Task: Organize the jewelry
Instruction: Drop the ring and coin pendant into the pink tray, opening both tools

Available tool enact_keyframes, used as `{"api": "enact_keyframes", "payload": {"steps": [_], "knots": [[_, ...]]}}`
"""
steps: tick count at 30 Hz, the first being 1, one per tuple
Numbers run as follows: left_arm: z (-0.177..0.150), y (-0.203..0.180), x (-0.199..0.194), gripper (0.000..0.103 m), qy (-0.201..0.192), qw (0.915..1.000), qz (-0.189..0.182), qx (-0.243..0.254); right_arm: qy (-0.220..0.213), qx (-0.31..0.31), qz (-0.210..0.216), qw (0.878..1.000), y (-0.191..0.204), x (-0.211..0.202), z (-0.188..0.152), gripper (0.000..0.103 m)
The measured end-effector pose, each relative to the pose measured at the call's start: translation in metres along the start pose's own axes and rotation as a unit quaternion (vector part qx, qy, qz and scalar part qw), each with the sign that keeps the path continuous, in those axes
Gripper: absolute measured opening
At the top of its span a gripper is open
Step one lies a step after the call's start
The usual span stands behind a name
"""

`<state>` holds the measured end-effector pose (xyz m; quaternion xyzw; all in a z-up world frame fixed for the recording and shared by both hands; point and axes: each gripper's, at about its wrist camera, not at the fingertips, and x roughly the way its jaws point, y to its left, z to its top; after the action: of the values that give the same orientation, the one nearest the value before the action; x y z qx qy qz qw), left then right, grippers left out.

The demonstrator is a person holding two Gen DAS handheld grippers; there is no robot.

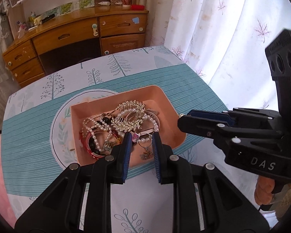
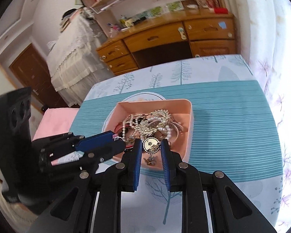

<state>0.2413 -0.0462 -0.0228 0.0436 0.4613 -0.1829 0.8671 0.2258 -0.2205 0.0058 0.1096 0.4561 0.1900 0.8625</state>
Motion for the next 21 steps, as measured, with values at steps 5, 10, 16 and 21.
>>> {"api": "enact_keyframes", "payload": {"steps": [5, 10, 16, 21], "knots": [[-0.001, -0.006, 0.007, 0.020, 0.013, 0.9998, 0.006, 0.017, 0.008, 0.010, -0.007, 1.000, -0.005, 0.015, 0.003, 0.020], [-0.002, -0.003, 0.004, 0.040, 0.012, 0.9998, 0.009, 0.015, 0.011, 0.013, -0.009, 1.000, -0.005, 0.020, 0.003, 0.020], [-0.002, 0.008, -0.006, 0.048, 0.006, 0.9998, 0.010, -0.013, 0.012, 0.015, -0.006, 1.000, -0.001, 0.017, 0.002, 0.020], [-0.004, 0.019, -0.014, 0.048, 0.004, 0.9994, 0.015, -0.032, 0.015, 0.022, 0.003, 1.000, -0.002, 0.014, 0.002, 0.020]]}}
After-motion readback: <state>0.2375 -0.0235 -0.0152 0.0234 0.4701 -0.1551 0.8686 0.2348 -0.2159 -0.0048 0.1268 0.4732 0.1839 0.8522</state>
